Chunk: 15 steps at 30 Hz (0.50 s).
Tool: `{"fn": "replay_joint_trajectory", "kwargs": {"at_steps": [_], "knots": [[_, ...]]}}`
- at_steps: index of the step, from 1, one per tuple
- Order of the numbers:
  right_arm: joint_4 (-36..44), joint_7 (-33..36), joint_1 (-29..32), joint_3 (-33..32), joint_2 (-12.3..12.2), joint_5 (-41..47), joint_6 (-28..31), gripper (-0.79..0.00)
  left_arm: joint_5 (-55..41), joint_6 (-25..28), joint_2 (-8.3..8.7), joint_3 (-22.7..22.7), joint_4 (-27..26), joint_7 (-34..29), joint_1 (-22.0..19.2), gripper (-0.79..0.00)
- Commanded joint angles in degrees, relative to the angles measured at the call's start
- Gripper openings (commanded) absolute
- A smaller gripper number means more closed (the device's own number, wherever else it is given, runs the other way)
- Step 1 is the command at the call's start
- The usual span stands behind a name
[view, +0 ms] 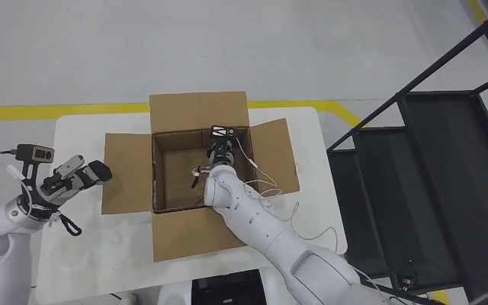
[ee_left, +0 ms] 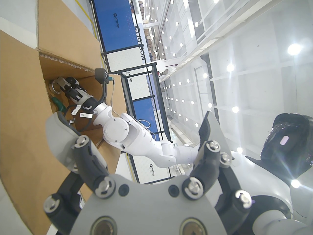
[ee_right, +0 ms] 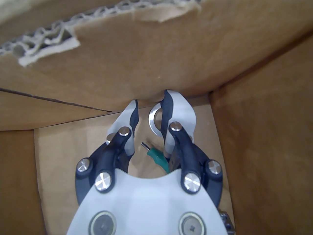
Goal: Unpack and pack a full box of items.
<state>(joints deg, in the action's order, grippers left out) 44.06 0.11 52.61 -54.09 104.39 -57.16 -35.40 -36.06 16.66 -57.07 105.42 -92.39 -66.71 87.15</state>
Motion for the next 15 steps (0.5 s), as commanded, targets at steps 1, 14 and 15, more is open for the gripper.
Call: {"fn": "replay_joint_trajectory", "kwargs": {"at_steps": [1, 14, 15], "knots": [[-0.7, 1.0, -0.5, 0.1, 0.0, -0.6, 0.6, -0.566, 0.0, 0.0, 0.00, 0.0, 0.0, 0.0, 0.0, 0.000], [-2.0, 5.0, -0.9, 0.7, -0.1, -5.4, 1.8, -0.653, 0.0, 0.0, 0.00, 0.0, 0.0, 0.0, 0.0, 0.000], [-2.0, 5.3, -0.9, 0.8, -0.2, -5.9, 1.9, -0.646, 0.0, 0.0, 0.00, 0.0, 0.0, 0.0, 0.0, 0.000]]}}
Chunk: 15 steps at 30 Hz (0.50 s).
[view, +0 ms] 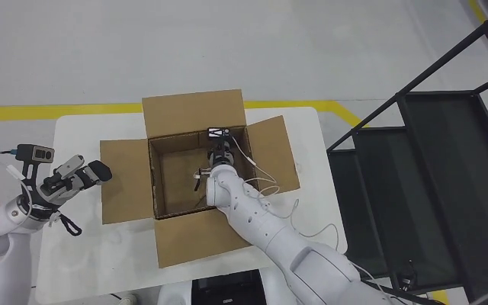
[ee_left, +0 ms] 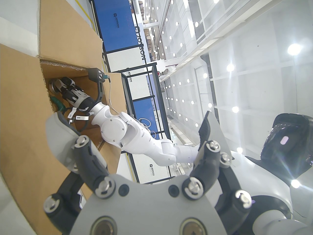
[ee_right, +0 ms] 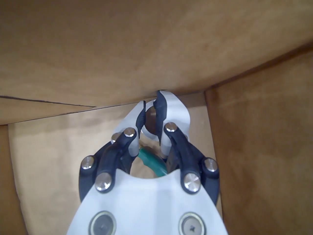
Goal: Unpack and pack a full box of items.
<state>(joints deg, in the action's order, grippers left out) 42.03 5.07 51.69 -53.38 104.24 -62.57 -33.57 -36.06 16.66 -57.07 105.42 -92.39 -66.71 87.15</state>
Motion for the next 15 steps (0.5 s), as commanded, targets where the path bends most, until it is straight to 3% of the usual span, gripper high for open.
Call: {"fn": "replay_joint_trajectory", "kwargs": {"at_steps": [1, 15], "knots": [[0.1, 0.6, 0.1, 0.2, 0.0, -0.9, 0.2, -0.640, 0.0, 0.0, 0.00, 0.0, 0.0, 0.0, 0.0, 0.000], [10.6, 5.2, 5.2, -0.5, -1.9, -8.4, 4.9, -0.551, 0.0, 0.0, 0.00, 0.0, 0.0, 0.0, 0.0, 0.000]]}}
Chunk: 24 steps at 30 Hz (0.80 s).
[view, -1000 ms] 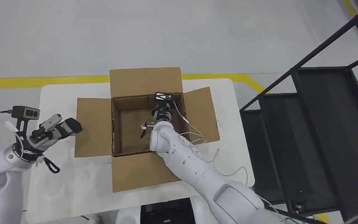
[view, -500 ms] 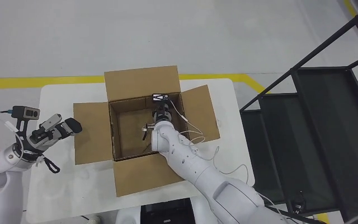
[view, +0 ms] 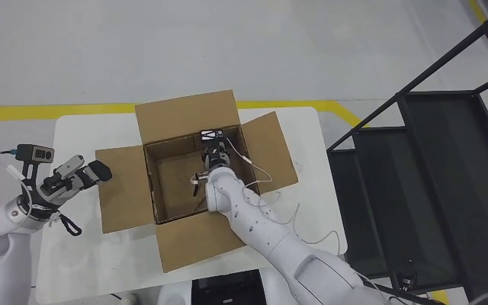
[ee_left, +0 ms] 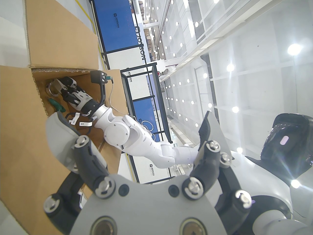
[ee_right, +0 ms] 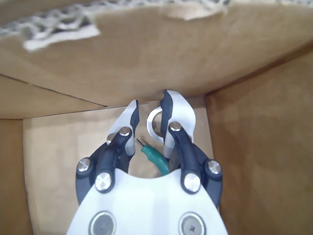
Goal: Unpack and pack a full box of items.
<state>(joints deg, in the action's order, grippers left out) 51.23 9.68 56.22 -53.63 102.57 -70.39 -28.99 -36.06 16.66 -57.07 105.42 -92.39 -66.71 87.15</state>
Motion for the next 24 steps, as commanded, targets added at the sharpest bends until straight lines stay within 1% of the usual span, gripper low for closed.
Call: {"fn": "replay_joint_trajectory", "kwargs": {"at_steps": [1, 3, 5, 8, 11, 13, 15, 17, 24], "knots": [[3.0, 1.3, 1.3, -0.5, -0.5, -1.2, 0.6, -0.551, 0.0, 0.0, 0.00, 0.0, 0.0, 0.0, 0.0, 0.000], [6.3, 2.9, 2.9, -1.1, -1.0, -2.6, 0.8, -0.554, 0.0, 0.0, 0.00, 0.0, 0.0, 0.0, 0.0, 0.000], [9.4, 6.0, 4.3, -1.9, -1.4, -3.6, -0.5, -0.560, 0.0, 0.0, 0.00, 0.0, 0.0, 0.0, 0.0, 0.000], [13.5, 12.3, 5.3, -2.5, -1.8, -5.8, -2.8, -0.517, 0.0, 0.0, 0.00, 0.0, 0.0, 0.0, 0.0, 0.000], [15.9, 16.9, 5.8, -2.9, -2.1, -8.4, -5.4, -0.514, 0.0, 0.0, 0.00, 0.0, 0.0, 0.0, 0.0, 0.000], [15.9, 19.1, 5.5, -3.0, -2.1, -9.7, -6.8, -0.508, 0.0, 0.0, 0.00, 0.0, 0.0, 0.0, 0.0, 0.000], [15.0, 21.0, 4.8, -2.9, -1.9, -10.0, -7.4, -0.529, 0.0, 0.0, 0.00, 0.0, 0.0, 0.0, 0.0, 0.000], [13.7, 22.4, 4.0, -2.7, -1.7, -9.9, -7.8, -0.533, 0.0, 0.0, 0.00, 0.0, 0.0, 0.0, 0.0, 0.000], [8.7, 24.5, 0.8, -2.5, -0.6, -7.5, -9.3, -0.477, 0.0, 0.0, 0.00, 0.0, 0.0, 0.0, 0.0, 0.000]]}}
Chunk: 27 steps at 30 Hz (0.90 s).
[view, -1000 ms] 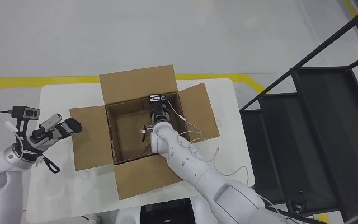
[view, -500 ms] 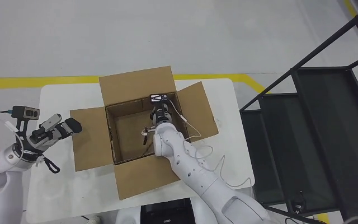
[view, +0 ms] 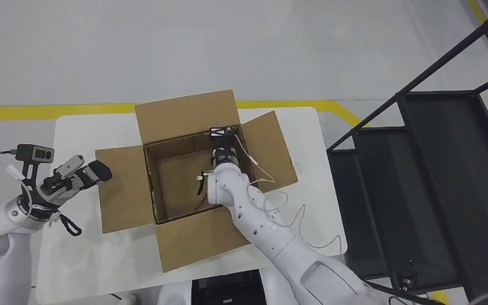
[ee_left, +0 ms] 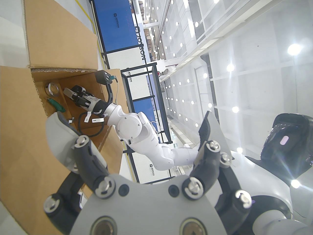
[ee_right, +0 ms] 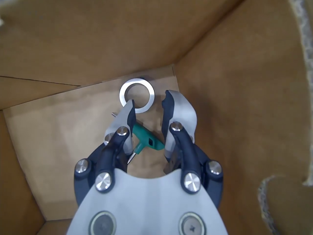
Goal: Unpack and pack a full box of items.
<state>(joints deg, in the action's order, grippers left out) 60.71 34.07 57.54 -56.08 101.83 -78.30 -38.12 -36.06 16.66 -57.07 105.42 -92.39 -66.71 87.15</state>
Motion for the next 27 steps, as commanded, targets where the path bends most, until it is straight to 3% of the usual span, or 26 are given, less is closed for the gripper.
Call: {"fn": "replay_joint_trajectory", "kwargs": {"at_steps": [1, 20, 21, 22, 23, 27], "knots": [[-1.7, 0.1, -1.0, 0.0, 0.3, 0.8, -0.3, -0.465, 0.0, 0.0, 0.00, 0.0, 0.0, 0.0, 0.0, 0.000], [-14.0, -4.5, -7.4, -0.5, 3.1, 9.1, -1.0, -0.477, 0.0, 0.0, 0.00, 0.0, 0.0, 0.0, 0.0, 0.000], [-14.4, -4.6, -7.6, -0.5, 3.2, 9.3, -1.0, -0.511, 0.0, 0.0, 0.00, 0.0, 0.0, 0.0, 0.0, 0.000], [-14.8, -5.0, -7.7, -0.5, 3.3, 9.4, -1.0, -0.686, 0.0, 0.0, 0.00, 0.0, 0.0, 0.0, 0.0, 0.000], [-15.1, -5.2, -7.8, -0.5, 3.4, 9.5, -0.9, -0.785, 0.0, 0.0, 0.00, 0.0, 0.0, 0.0, 0.0, 0.000], [-15.0, -6.3, -7.4, -0.3, 3.6, 9.4, -0.8, -0.785, 0.0, 0.0, 0.00, 0.0, 0.0, 0.0, 0.0, 0.000]]}}
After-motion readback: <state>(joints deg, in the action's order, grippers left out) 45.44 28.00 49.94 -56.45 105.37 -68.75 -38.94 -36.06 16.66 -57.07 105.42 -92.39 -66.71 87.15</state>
